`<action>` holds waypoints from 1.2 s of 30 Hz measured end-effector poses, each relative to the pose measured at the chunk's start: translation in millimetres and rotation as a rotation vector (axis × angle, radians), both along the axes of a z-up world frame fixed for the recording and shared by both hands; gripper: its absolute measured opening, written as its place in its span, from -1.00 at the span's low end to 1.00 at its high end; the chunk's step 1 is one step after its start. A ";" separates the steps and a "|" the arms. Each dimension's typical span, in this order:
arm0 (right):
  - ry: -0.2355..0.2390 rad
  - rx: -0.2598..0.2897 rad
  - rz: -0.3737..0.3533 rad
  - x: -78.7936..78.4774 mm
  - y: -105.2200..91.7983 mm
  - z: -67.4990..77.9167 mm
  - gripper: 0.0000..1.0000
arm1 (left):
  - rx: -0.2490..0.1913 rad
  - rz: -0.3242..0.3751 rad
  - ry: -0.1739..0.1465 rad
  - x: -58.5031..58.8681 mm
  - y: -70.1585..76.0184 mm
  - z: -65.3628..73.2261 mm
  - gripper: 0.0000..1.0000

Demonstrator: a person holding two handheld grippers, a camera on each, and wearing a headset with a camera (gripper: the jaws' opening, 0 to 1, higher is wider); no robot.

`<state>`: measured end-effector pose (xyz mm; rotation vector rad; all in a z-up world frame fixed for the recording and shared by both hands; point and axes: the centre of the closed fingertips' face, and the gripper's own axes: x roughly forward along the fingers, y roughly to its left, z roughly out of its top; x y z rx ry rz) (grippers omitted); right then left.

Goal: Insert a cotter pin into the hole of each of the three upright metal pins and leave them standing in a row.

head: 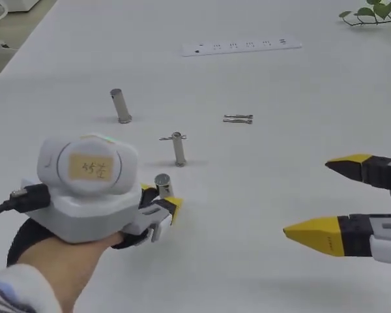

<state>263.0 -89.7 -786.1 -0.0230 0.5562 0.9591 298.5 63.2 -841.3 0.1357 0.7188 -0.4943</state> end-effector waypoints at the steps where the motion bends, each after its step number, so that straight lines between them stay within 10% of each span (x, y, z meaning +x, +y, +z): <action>1: 0.000 0.000 0.000 0.1 0.1 -0.1 0.65 | 0.003 -0.006 0.003 -0.8 -0.3 -0.7 -0.60; 20: 0.001 -0.007 -0.001 -0.1 -2.2 0.3 0.65 | -0.019 -0.105 0.062 -22.1 -2.2 -2.5 -0.55; 36: -0.002 -0.027 -0.004 5.8 -7.7 0.3 0.66 | -0.109 -0.276 0.010 -33.9 -2.6 24.5 0.22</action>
